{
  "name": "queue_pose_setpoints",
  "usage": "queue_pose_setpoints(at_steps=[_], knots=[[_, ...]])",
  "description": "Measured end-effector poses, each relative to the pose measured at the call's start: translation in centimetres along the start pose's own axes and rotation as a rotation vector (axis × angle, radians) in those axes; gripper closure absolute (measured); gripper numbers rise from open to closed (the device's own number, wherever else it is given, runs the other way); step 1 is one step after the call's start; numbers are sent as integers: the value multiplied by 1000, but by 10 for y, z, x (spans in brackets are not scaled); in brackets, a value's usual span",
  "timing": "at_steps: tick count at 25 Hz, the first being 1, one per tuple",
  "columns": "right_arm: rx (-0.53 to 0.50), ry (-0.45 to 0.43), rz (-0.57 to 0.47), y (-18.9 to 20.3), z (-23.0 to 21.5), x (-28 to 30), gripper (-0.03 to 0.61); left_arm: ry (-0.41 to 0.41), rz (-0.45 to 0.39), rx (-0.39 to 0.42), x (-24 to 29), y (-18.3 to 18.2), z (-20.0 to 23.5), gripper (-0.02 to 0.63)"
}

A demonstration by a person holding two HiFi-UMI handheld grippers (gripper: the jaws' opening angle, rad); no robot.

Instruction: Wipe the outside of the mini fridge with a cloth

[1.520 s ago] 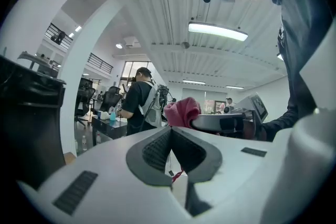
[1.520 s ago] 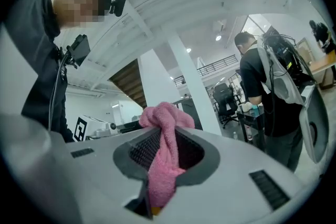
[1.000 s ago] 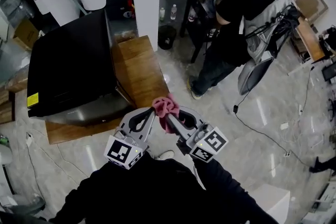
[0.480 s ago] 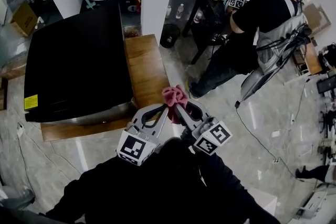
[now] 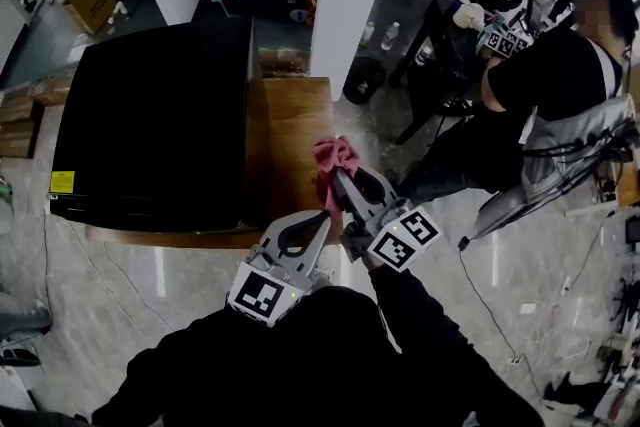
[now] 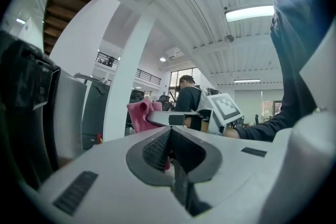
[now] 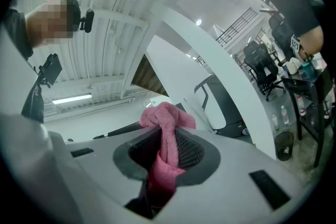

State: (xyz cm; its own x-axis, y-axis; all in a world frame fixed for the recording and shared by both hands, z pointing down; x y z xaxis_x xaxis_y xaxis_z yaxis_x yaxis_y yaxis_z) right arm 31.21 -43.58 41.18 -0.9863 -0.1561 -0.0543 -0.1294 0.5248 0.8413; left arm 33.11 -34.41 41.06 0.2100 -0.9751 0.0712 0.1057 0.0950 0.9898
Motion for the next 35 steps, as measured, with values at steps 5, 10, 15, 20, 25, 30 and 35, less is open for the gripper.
queue_pose_setpoints(at_steps=[5, 10, 15, 20, 25, 30, 35], knots=[[70, -148, 37, -16, -33, 55, 500, -188, -28, 22, 31, -6, 26, 607], [174, -243, 41, -26, -49, 117, 502, -354, -68, 28, 48, -23, 50, 607], [306, -290, 16, -31, -50, 170, 502, -454, -80, 56, 52, -35, 59, 607], [372, -292, 15, -6, -47, 212, 500, -500, -53, 41, 38, -22, 70, 607], [360, -258, -18, 6, -57, 220, 501, -511, -45, 22, 35, -15, 75, 607], [370, -189, 0, 41, -83, 225, 502, -522, 20, 7, 37, 17, 83, 607], [388, -94, 42, 86, -122, 232, 502, -518, 36, -20, 42, 40, 89, 607]])
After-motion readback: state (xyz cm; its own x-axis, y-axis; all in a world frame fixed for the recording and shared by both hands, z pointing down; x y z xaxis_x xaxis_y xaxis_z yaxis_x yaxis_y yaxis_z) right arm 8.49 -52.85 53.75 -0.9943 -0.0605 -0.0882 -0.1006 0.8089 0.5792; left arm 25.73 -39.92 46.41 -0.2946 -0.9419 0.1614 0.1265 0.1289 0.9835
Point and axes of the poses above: the fingertips, and each gripper's own axes: x forward along the fingers, z to its left, y out of its underside, the point moved 1 cm from there along -x, backward along the fingers, and after that the axes turned 4 degrees about x, right-handed, at the moved point
